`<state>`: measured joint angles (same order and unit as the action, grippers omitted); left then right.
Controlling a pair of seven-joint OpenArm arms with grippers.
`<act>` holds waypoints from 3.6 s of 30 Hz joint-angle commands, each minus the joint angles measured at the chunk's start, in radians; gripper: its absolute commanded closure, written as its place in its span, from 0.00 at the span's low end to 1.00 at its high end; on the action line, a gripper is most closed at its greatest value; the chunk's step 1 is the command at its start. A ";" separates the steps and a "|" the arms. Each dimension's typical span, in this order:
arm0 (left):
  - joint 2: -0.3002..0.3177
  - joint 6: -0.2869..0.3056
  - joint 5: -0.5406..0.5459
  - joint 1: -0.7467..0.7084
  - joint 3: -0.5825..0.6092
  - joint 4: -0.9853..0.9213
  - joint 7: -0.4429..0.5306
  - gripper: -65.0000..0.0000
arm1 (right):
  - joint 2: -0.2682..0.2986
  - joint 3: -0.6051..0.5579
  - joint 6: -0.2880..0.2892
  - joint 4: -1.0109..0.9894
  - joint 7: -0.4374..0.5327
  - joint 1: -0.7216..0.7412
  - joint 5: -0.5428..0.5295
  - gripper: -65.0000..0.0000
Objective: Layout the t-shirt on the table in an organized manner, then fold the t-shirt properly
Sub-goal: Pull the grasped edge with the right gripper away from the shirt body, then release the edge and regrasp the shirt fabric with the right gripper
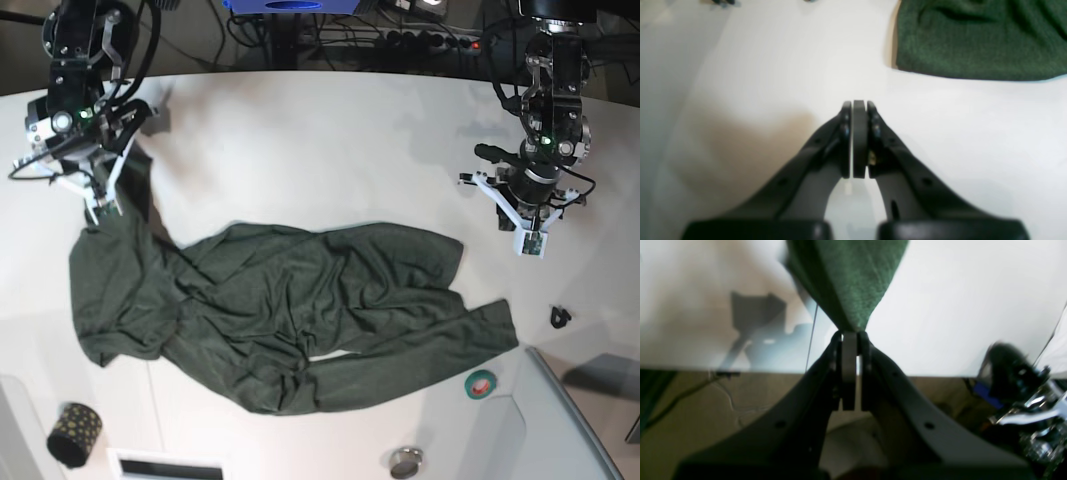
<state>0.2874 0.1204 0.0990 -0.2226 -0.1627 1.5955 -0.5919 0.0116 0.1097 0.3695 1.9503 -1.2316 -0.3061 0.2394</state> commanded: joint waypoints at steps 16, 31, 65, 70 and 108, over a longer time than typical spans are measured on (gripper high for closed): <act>0.006 -0.005 -0.002 0.009 0.002 0.015 0.019 1.00 | 0.011 0.008 -0.004 0.002 0.088 -0.072 0.045 0.99; 0.011 -0.005 -0.002 -0.018 -0.007 0.007 0.020 1.00 | 0.057 -0.143 -0.002 0.028 0.140 -0.009 0.030 0.58; 0.013 -0.005 -0.002 -0.016 -0.007 0.001 0.020 1.00 | -0.117 0.335 0.239 -0.141 0.293 -0.067 0.027 0.58; 0.014 -0.005 -0.002 -0.014 -0.007 -0.028 0.020 1.00 | -0.121 0.331 0.239 -0.114 0.301 -0.106 0.025 0.57; 0.014 -0.005 -0.002 -0.013 -0.008 -0.030 0.020 1.00 | -0.078 -0.216 0.237 -0.463 0.118 0.456 0.381 0.98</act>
<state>0.2893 0.1207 0.0982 -0.2382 -0.1665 1.5463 -0.5877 -0.0723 -0.1139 0.6144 1.4597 -1.1069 0.1406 0.6018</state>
